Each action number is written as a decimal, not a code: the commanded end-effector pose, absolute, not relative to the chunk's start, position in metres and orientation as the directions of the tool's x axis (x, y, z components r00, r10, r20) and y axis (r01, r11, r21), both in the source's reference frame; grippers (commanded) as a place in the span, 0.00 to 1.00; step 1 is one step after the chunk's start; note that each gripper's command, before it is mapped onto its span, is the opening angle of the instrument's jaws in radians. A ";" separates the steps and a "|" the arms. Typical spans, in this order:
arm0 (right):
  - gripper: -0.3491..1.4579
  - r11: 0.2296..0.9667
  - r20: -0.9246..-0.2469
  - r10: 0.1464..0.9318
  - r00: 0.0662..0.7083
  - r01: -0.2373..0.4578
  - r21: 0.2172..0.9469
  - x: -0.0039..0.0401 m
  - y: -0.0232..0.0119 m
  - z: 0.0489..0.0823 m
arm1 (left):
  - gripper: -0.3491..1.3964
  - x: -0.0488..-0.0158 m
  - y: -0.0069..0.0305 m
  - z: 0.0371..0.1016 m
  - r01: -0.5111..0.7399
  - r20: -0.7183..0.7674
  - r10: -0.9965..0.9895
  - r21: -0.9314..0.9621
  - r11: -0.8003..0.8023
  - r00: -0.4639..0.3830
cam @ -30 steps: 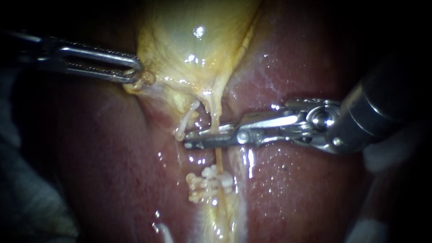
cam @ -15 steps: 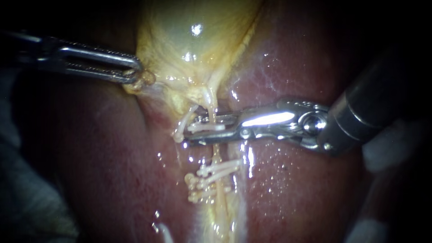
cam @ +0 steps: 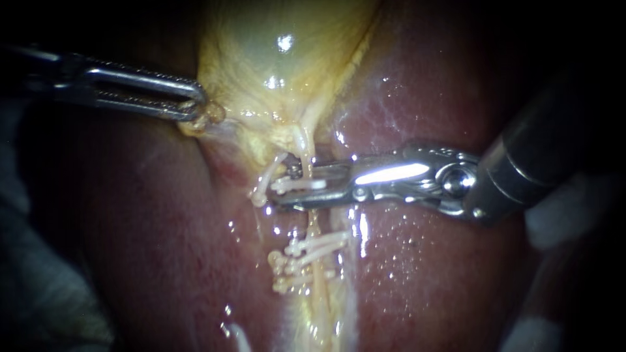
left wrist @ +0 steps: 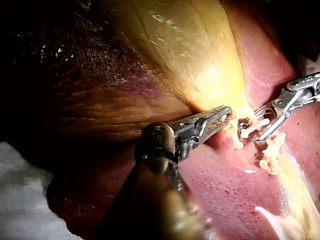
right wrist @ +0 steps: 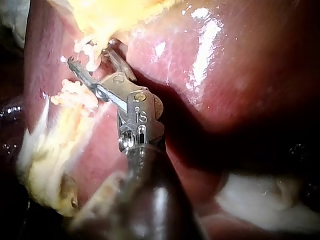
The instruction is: Going back third clip right tube
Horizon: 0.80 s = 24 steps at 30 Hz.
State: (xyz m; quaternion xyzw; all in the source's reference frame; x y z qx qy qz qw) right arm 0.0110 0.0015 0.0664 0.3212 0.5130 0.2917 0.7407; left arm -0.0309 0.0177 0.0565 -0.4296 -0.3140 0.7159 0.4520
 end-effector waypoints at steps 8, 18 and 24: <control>0.47 0.797 -0.741 0.586 0.328 -0.071 0.600 0.0079 0.0009 0.0648 | 0.00 -0.0306 0.0176 0.0565 -0.375 -0.332 0.917 -0.839 -0.395 -0.223; 0.47 0.873 -0.818 0.456 0.350 0.000 0.487 0.0037 0.0013 0.0603 | 0.00 -0.0306 0.0176 0.0565 -0.375 -0.332 0.916 -0.839 -0.395 -0.223; 0.47 0.888 -0.825 0.416 0.382 0.022 0.459 0.0020 0.0017 0.0583 | 0.00 -0.0306 0.0176 0.0565 -0.375 -0.332 0.916 -0.839 -0.395 -0.223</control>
